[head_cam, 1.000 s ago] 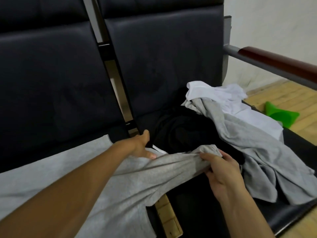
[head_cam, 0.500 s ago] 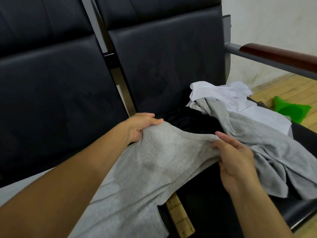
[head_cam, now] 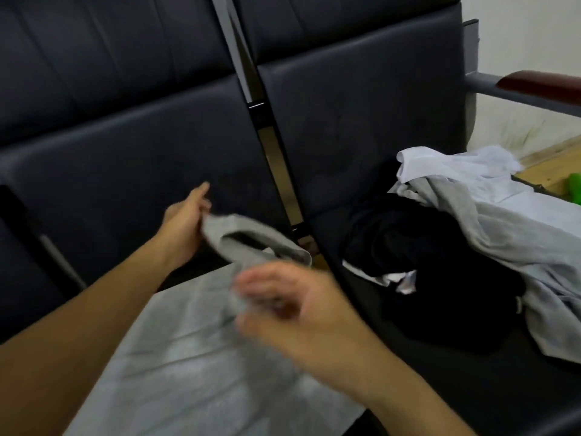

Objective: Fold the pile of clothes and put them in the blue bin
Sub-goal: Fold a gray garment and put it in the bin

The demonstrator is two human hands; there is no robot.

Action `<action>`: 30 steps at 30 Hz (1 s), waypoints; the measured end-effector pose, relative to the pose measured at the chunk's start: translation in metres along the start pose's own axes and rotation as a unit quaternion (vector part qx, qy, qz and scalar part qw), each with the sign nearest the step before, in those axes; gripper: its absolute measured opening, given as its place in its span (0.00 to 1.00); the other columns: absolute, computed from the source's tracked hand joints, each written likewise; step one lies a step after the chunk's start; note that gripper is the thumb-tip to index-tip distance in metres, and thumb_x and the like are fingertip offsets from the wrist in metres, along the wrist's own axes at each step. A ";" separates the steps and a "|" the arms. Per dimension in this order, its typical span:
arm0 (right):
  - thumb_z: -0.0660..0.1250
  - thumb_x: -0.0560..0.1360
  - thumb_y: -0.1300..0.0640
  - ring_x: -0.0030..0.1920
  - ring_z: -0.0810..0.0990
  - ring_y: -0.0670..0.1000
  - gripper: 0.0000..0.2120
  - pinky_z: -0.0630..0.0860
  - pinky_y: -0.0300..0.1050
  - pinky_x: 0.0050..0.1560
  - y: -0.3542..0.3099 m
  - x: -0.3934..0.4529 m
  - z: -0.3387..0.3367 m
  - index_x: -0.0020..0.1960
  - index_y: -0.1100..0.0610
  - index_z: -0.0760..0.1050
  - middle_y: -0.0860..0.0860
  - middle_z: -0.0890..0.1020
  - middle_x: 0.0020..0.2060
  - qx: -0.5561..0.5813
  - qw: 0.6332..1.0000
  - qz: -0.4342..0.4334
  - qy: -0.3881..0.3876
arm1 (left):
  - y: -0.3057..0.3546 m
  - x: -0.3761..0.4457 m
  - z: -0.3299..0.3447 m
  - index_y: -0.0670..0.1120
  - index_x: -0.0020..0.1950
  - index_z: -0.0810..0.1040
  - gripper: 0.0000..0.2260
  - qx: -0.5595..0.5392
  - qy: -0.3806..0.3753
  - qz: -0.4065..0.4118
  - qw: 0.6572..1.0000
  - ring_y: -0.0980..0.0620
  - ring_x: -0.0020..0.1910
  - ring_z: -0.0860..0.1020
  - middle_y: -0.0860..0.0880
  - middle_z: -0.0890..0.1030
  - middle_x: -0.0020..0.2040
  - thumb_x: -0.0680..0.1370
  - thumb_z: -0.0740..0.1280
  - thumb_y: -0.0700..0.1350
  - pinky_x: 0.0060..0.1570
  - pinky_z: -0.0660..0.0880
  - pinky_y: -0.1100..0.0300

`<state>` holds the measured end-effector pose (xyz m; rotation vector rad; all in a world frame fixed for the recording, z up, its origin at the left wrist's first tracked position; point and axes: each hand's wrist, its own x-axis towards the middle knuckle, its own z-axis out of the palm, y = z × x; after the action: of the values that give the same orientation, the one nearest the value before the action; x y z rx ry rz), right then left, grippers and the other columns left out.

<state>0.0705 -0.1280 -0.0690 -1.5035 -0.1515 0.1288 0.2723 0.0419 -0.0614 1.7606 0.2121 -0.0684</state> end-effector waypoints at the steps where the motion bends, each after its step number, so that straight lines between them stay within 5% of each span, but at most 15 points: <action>1: 0.76 0.72 0.58 0.57 0.80 0.38 0.19 0.78 0.38 0.57 0.010 -0.001 0.003 0.60 0.45 0.79 0.40 0.82 0.56 -0.009 0.996 0.041 -0.075 | -0.017 0.002 -0.029 0.43 0.37 0.77 0.18 0.120 -0.004 0.028 0.992 0.50 0.32 0.76 0.47 0.77 0.30 0.80 0.66 0.54 0.38 0.74 0.55; 4: 0.75 0.72 0.49 0.62 0.75 0.38 0.22 0.76 0.36 0.59 0.042 0.000 -0.021 0.64 0.42 0.74 0.35 0.76 0.59 -0.206 0.974 0.091 0.001 | -0.066 0.009 -0.098 0.41 0.39 0.81 0.18 0.451 -0.132 0.027 0.882 0.50 0.36 0.84 0.45 0.84 0.33 0.82 0.63 0.52 0.48 0.79 0.54; 6: 0.74 0.72 0.46 0.64 0.74 0.44 0.26 0.75 0.38 0.59 0.057 -0.003 -0.040 0.68 0.46 0.71 0.41 0.74 0.62 -0.336 0.926 0.165 0.052 | -0.088 0.019 -0.112 0.51 0.47 0.81 0.10 0.567 -0.195 0.040 0.799 0.54 0.42 0.84 0.48 0.86 0.41 0.82 0.62 0.51 0.50 0.80 0.56; 8: 0.73 0.71 0.45 0.64 0.73 0.50 0.29 0.75 0.46 0.61 0.066 -0.005 -0.037 0.68 0.49 0.69 0.48 0.72 0.63 -0.410 0.877 0.251 -0.005 | -0.096 0.024 -0.100 0.64 0.58 0.73 0.10 0.613 -0.250 0.111 0.741 0.55 0.54 0.80 0.51 0.81 0.57 0.83 0.60 0.49 0.57 0.78 0.53; 10: 0.71 0.72 0.49 0.64 0.72 0.52 0.26 0.74 0.48 0.62 0.074 -0.002 -0.023 0.67 0.51 0.68 0.49 0.70 0.61 -0.432 0.860 0.268 -0.045 | -0.100 0.029 -0.068 0.65 0.74 0.61 0.24 0.604 -0.309 0.197 0.708 0.55 0.67 0.71 0.56 0.67 0.73 0.82 0.61 0.44 0.67 0.71 0.53; 13: 0.65 0.79 0.54 0.66 0.71 0.52 0.24 0.71 0.46 0.60 0.085 0.006 -0.002 0.73 0.51 0.62 0.50 0.70 0.65 -0.508 0.832 0.222 -0.034 | -0.092 0.028 0.000 0.59 0.80 0.50 0.31 0.629 -0.333 0.306 0.632 0.55 0.75 0.60 0.57 0.54 0.79 0.83 0.61 0.44 0.73 0.64 0.54; 16: 0.61 0.82 0.56 0.64 0.75 0.55 0.21 0.71 0.47 0.52 0.086 0.013 -0.003 0.72 0.53 0.61 0.52 0.74 0.63 -0.527 0.814 0.241 -0.019 | -0.090 0.041 0.043 0.55 0.80 0.55 0.29 0.638 -0.380 0.333 0.581 0.54 0.78 0.56 0.54 0.58 0.79 0.82 0.62 0.40 0.76 0.57 0.56; 19: 0.59 0.80 0.58 0.60 0.77 0.58 0.08 0.69 0.47 0.46 0.084 0.015 -0.015 0.59 0.53 0.68 0.52 0.74 0.51 -0.505 0.827 0.247 0.024 | -0.088 0.053 0.057 0.54 0.71 0.68 0.21 0.603 -0.405 0.266 0.634 0.52 0.61 0.72 0.51 0.75 0.61 0.81 0.63 0.38 0.63 0.71 0.55; 22: 0.60 0.79 0.55 0.56 0.77 0.59 0.03 0.68 0.46 0.43 0.079 0.015 -0.031 0.51 0.54 0.70 0.52 0.74 0.47 -0.521 0.816 0.242 0.068 | -0.087 0.059 0.050 0.55 0.56 0.76 0.10 0.570 -0.403 0.194 0.689 0.52 0.43 0.74 0.51 0.76 0.42 0.79 0.63 0.41 0.47 0.74 0.57; 26: 0.58 0.77 0.63 0.38 0.74 0.55 0.14 0.66 0.45 0.29 0.084 0.018 -0.055 0.35 0.52 0.61 0.49 0.69 0.34 -0.531 0.816 0.179 0.144 | -0.088 0.056 0.018 0.49 0.45 0.80 0.03 0.523 -0.325 0.159 0.771 0.53 0.38 0.73 0.50 0.75 0.40 0.79 0.68 0.44 0.42 0.72 0.59; 29: 0.60 0.76 0.67 0.36 0.77 0.54 0.13 0.76 0.50 0.36 0.076 0.024 -0.066 0.38 0.52 0.71 0.51 0.77 0.35 -0.454 0.860 0.067 0.225 | -0.064 0.045 -0.024 0.46 0.46 0.79 0.02 0.460 -0.205 0.195 0.842 0.50 0.42 0.77 0.48 0.79 0.46 0.78 0.70 0.41 0.48 0.76 0.55; 30: 0.60 0.76 0.68 0.38 0.79 0.53 0.12 0.77 0.45 0.40 0.069 0.026 -0.068 0.42 0.53 0.76 0.51 0.79 0.37 -0.429 0.868 0.024 0.251 | -0.052 0.041 -0.042 0.46 0.46 0.79 0.02 0.450 -0.184 0.194 0.852 0.49 0.42 0.79 0.47 0.81 0.45 0.78 0.70 0.40 0.48 0.77 0.53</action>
<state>0.1086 -0.1859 -0.1419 -2.3763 0.2952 -0.3415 0.3001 0.0968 -0.1099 2.6416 -0.5548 -0.2380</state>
